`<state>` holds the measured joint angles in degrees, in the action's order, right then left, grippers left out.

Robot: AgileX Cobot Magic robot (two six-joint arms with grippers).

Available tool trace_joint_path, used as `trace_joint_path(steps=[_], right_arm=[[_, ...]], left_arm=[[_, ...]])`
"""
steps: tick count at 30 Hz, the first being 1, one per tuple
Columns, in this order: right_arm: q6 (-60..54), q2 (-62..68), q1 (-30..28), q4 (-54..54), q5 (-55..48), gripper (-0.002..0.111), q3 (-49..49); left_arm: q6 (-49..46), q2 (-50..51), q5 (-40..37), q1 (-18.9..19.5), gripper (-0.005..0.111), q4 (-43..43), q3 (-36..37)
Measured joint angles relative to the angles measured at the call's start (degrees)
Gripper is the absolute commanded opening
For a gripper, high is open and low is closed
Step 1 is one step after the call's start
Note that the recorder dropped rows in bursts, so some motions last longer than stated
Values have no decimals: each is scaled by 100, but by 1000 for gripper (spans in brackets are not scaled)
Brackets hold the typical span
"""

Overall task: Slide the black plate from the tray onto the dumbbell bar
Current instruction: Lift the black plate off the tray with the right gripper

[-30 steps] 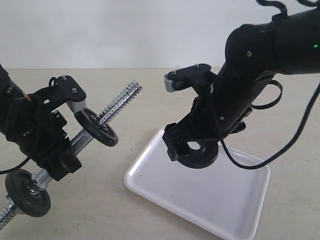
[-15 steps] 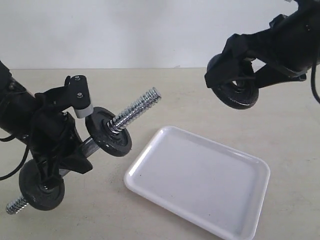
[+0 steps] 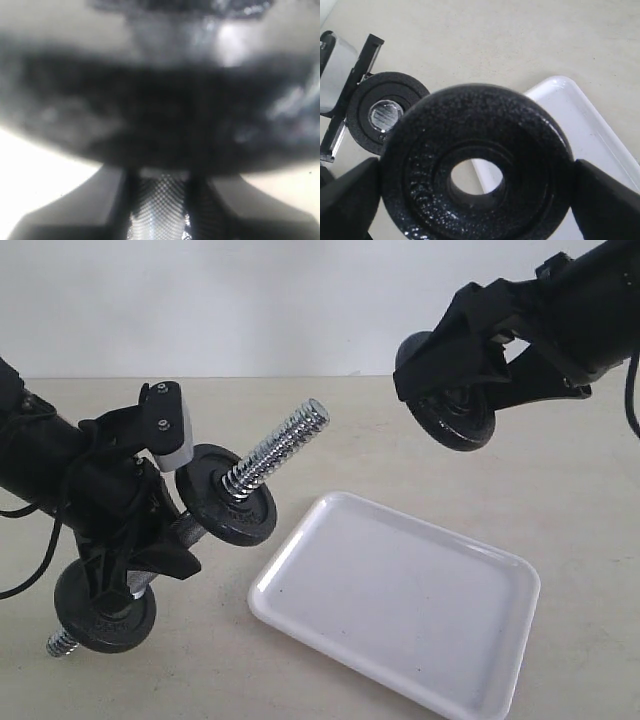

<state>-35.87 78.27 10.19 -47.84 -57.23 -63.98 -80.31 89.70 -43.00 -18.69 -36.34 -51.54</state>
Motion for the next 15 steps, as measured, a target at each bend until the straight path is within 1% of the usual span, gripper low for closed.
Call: trace_joint_path(steps=[5, 11, 15], right_arm=[[-240, 0, 0, -304, -24, 0, 0], [-461, 0, 0, -652, -73, 0, 0], [-609, 126, 0, -802, -157, 0, 0]], left_arm=[[-78, 0, 0, 0, 4, -51, 0], [-579, 0, 0, 0, 4, -470, 0], [-644, 0, 0, 0, 4, -579, 0]])
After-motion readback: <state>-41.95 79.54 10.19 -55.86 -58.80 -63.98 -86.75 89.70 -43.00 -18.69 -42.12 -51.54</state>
